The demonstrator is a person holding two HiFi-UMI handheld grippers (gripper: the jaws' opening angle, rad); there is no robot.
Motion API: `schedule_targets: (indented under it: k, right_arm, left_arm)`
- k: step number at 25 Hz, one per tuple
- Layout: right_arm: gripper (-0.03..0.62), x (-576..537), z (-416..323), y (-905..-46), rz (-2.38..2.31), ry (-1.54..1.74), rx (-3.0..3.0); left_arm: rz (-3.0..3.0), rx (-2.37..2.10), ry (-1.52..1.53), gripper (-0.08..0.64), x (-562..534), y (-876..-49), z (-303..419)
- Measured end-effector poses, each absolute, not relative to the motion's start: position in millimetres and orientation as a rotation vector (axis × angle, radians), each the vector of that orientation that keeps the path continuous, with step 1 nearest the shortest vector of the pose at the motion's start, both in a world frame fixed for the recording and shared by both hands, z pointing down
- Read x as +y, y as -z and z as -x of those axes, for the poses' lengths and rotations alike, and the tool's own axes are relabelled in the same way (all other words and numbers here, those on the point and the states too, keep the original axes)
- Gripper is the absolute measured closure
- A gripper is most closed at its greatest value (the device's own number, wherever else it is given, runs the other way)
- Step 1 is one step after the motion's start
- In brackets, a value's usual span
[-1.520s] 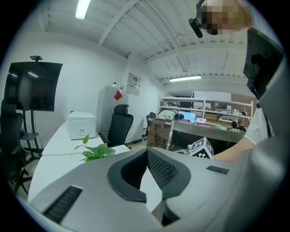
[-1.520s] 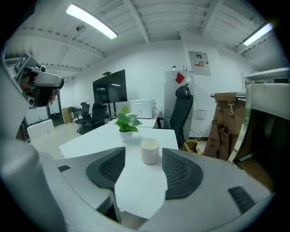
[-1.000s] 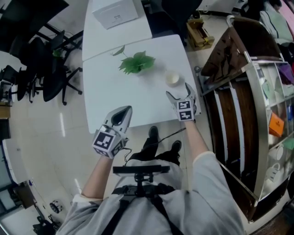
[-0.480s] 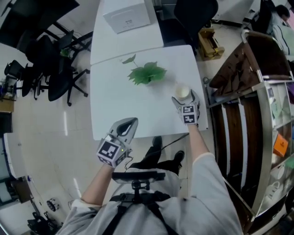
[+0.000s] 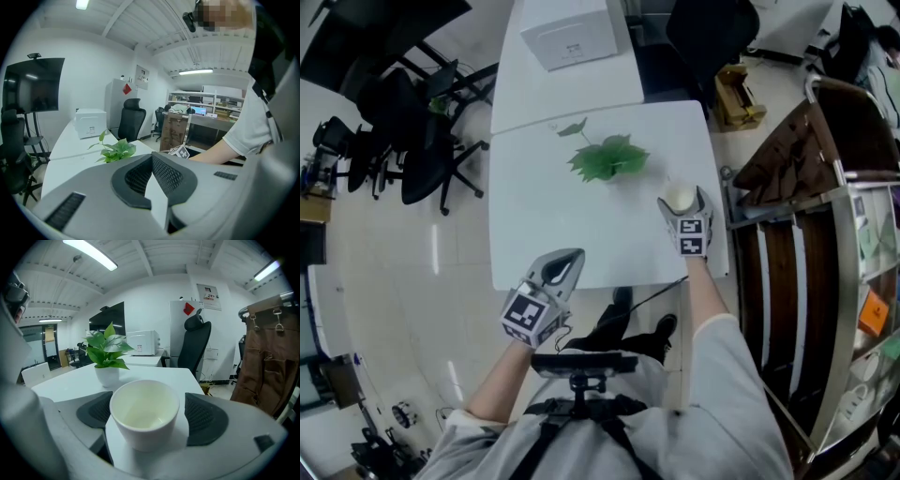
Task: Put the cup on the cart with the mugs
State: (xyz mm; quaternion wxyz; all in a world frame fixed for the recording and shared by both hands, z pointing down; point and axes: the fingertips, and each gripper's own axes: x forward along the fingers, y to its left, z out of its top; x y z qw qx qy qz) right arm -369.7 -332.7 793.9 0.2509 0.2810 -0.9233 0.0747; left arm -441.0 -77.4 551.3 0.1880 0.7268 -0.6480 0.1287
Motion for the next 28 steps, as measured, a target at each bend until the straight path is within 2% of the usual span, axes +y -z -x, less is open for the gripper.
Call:
schedule_targets:
  k: [1, 2, 3, 15, 28]
  right_arm:
    - [0.112, -332.9, 370.0, -793.9, -0.764, -0.202, -2.513]
    - [0.153, -332.9, 370.4, -793.5, -0.761, -0.201, -2.514]
    - [0.165, -332.7, 370.8, -793.0, -0.756, -0.199, -2.516]
    - [0.170, -323.0, 378.7, -766.6, -0.674, -0.172, -2.562]
    - [0.170, -270.6, 352.7, -630.4, -0.606, -0.174, -2.606]
  left_arm:
    - [-2.047, -1.824, -0.360, 0.557, -77.9, -551.6, 441.7]
    - [-2.049, -1.824, -0.356, 0.557, -78.2, -552.1, 442.5]
    - [-2.054, -1.824, -0.355, 0.557, -78.4, -553.1, 443.5]
    - [-1.989, -1.840, -0.337, 0.557, -70.8, -556.1, 450.5]
    - [-2.041, -1.914, -0.227, 0.557, -76.6, -545.5, 452.2]
